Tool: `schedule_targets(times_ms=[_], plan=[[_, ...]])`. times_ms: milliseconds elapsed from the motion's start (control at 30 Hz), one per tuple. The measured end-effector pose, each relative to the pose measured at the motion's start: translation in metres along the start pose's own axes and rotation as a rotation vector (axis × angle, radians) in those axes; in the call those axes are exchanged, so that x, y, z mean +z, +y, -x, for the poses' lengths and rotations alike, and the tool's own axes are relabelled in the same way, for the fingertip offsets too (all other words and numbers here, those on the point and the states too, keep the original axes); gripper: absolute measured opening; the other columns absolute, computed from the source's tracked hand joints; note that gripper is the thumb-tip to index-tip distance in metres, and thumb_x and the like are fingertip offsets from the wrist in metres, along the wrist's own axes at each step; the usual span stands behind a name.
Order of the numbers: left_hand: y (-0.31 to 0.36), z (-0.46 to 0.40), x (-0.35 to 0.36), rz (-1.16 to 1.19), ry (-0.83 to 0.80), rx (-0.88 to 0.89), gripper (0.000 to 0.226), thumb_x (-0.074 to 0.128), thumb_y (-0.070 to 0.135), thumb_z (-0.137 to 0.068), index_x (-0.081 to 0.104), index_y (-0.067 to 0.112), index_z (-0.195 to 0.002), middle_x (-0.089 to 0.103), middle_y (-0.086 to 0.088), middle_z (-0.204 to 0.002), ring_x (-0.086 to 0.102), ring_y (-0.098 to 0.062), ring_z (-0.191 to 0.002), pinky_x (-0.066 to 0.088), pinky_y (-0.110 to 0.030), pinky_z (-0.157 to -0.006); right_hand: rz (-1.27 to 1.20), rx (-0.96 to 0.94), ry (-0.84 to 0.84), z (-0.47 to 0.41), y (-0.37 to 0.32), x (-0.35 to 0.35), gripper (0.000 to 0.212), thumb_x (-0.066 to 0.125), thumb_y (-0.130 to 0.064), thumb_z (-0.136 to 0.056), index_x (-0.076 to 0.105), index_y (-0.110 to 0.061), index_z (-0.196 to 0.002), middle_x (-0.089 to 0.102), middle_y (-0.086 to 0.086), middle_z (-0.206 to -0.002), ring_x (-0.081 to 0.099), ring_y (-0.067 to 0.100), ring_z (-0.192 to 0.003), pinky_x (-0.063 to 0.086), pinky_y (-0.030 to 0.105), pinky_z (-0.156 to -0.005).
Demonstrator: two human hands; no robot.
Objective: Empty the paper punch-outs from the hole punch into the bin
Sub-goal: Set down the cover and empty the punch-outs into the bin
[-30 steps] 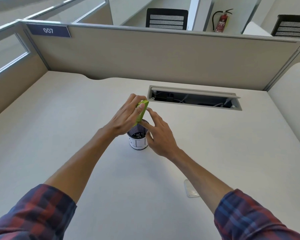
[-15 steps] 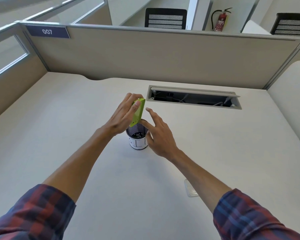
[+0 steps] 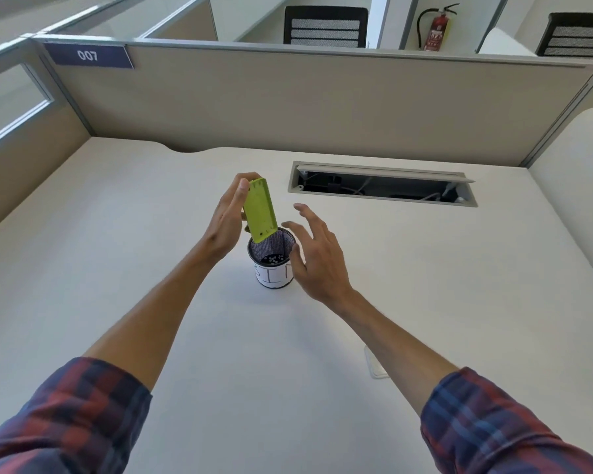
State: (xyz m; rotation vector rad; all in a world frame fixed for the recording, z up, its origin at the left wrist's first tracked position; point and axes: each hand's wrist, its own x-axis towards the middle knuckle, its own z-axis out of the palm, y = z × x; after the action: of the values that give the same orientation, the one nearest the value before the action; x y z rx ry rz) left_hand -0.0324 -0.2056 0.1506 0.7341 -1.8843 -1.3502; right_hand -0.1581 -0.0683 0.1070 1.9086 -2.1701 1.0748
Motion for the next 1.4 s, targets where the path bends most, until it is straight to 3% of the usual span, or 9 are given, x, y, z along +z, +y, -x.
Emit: schedule_targets(times_ms=[133, 233, 333, 467, 767, 1067, 1200, 1300, 1400], plan=[[-0.004, -0.002, -0.005, 0.181, 0.048, -0.137, 0.038, 0.025, 0.049, -0.101, 0.057, 0.032, -0.110, 0.057, 0.000, -0.100, 0.056, -0.012, -0.087, 0.051, -0.024, -0.065, -0.033, 0.038, 0.021, 0.000, 0.003, 0.000, 0.038, 0.053, -0.006, -0.085, 0.057, -0.013, -0.122, 0.044, 0.005, -0.147, 0.047, 0.021, -0.130, 0.045, 0.035, -0.088], [-0.008, -0.003, -0.006, 0.350, 0.086, -0.232, 0.038, 0.026, 0.045, -0.104, 0.056, 0.025, -0.117, 0.058, -0.004, -0.106, 0.057, -0.019, -0.096, 0.052, -0.036, -0.076, -0.040, 0.043, 0.017, 0.001, 0.003, 0.000, 0.038, 0.053, -0.007, -0.085, 0.057, -0.013, -0.123, 0.047, 0.004, -0.144, 0.049, 0.020, -0.126, 0.045, 0.034, -0.087], [-0.012, -0.003, -0.006, 0.462, 0.096, -0.270, 0.039, 0.027, 0.042, -0.105, 0.054, 0.019, -0.120, 0.053, -0.013, -0.115, 0.053, -0.032, -0.107, 0.047, -0.047, -0.088, -0.031, 0.032, 0.001, 0.001, 0.003, 0.001, 0.042, 0.053, -0.008, -0.086, 0.056, -0.014, -0.127, 0.047, 0.004, -0.144, 0.049, 0.019, -0.127, 0.045, 0.034, -0.089], [-0.012, -0.001, -0.005, 0.504, 0.092, -0.284, 0.041, 0.027, 0.042, -0.105, 0.053, 0.016, -0.122, 0.051, -0.016, -0.116, 0.050, -0.035, -0.108, 0.044, -0.051, -0.092, 0.035, -0.041, -0.067, 0.002, 0.003, 0.000, 0.049, 0.052, -0.007, -0.086, 0.055, -0.016, -0.133, 0.044, 0.009, -0.148, 0.045, 0.024, -0.132, 0.044, 0.036, -0.093], [-0.007, -0.004, -0.006, 0.421, 0.069, -0.237, 0.036, 0.029, 0.042, -0.104, 0.060, 0.026, -0.110, 0.059, 0.000, -0.100, 0.056, -0.015, -0.090, 0.052, -0.034, -0.074, 0.163, -0.145, -0.102, -0.006, 0.004, -0.004, 0.044, 0.053, -0.009, -0.086, 0.061, -0.015, -0.129, 0.043, 0.014, -0.149, 0.044, 0.030, -0.134, 0.046, 0.041, -0.091], [-0.004, -0.006, -0.001, 0.174, -0.022, -0.136, 0.036, 0.026, 0.050, -0.100, 0.059, 0.037, -0.104, 0.057, 0.001, -0.103, 0.055, -0.013, -0.091, 0.052, -0.030, -0.075, 0.323, -0.190, -0.250, -0.022, 0.001, -0.010, 0.041, 0.053, -0.016, -0.086, 0.055, -0.018, -0.128, 0.028, 0.013, -0.159, 0.030, 0.031, -0.144, 0.039, 0.045, -0.099], [-0.004, -0.004, 0.005, 0.057, -0.077, -0.090, 0.036, 0.024, 0.047, -0.101, 0.056, 0.034, -0.107, 0.058, 0.004, -0.102, 0.056, -0.008, -0.087, 0.050, -0.028, -0.074, 0.291, -0.173, -0.286, -0.026, 0.002, -0.006, 0.036, 0.052, -0.016, -0.088, 0.055, -0.017, -0.124, 0.021, 0.010, -0.161, 0.023, 0.029, -0.147, 0.037, 0.045, -0.100], [-0.005, -0.002, 0.009, -0.036, -0.120, -0.050, 0.034, 0.024, 0.048, -0.101, 0.055, 0.034, -0.109, 0.056, 0.004, -0.103, 0.054, -0.005, -0.083, 0.045, -0.022, -0.070, 0.229, -0.137, -0.287, -0.024, 0.005, -0.003, 0.026, 0.052, -0.016, -0.089, 0.058, -0.012, -0.114, 0.025, 0.013, -0.159, 0.027, 0.030, -0.145, 0.039, 0.045, -0.098], [-0.006, -0.002, 0.009, -0.085, -0.131, -0.031, 0.031, 0.025, 0.048, -0.101, 0.054, 0.039, -0.105, 0.052, 0.004, -0.103, 0.051, -0.005, -0.082, 0.041, -0.025, -0.070, 0.147, -0.084, -0.235, -0.015, 0.010, 0.001, 0.018, 0.055, -0.015, -0.089, 0.060, -0.011, -0.105, 0.035, 0.012, -0.154, 0.037, 0.029, -0.139, 0.042, 0.042, -0.093]])
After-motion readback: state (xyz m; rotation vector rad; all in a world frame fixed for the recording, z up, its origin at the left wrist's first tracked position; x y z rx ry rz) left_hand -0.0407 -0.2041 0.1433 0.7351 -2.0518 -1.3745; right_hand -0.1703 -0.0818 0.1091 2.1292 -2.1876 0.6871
